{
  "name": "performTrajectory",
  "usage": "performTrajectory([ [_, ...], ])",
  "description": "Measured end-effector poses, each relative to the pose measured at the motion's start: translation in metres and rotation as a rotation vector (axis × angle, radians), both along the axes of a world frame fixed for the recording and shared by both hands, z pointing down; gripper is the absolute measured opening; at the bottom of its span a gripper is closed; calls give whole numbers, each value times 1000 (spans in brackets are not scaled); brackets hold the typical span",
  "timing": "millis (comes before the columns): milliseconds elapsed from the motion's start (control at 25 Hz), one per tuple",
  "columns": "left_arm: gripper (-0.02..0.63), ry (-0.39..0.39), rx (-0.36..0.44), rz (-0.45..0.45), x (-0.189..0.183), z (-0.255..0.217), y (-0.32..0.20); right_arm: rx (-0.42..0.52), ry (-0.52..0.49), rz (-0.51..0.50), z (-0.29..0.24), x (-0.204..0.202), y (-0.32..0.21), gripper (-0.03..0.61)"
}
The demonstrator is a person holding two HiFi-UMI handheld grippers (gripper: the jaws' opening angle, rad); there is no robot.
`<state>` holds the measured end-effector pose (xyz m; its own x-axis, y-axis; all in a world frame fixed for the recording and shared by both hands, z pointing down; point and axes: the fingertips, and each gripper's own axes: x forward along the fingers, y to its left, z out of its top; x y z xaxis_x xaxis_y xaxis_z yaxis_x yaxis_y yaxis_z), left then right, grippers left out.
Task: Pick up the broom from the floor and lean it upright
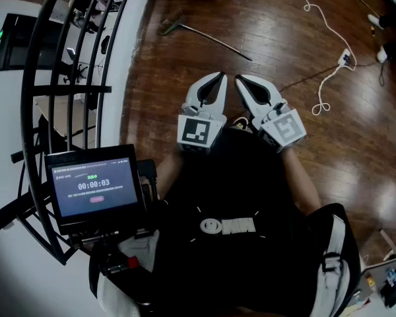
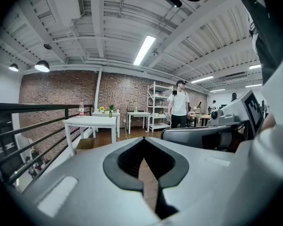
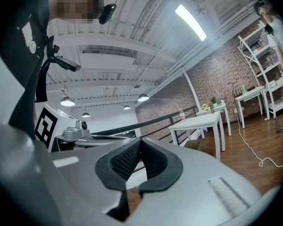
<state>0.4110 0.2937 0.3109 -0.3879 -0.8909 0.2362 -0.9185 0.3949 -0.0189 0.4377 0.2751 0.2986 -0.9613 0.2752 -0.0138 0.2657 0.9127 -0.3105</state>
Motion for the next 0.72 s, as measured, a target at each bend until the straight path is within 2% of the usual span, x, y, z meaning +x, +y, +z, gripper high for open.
performTrajectory([
  [160, 18, 14, 39, 25, 3, -1, -11, 28, 17, 41, 8, 9, -13, 3],
  [360, 18, 20, 79, 23, -31, -7, 11, 39, 50, 71, 19, -19, 1, 3],
  [560, 18, 6, 39, 9, -34, -7, 24, 28, 66, 92, 25, -15, 0, 3],
  [640, 18, 21, 29, 14, -54, 2, 15, 18, 85, 122, 33, -28, -14, 3],
  [720, 18, 58, 15, 29, -91, 20, -7, 3, 138, 147, 50, -59, -36, 3],
])
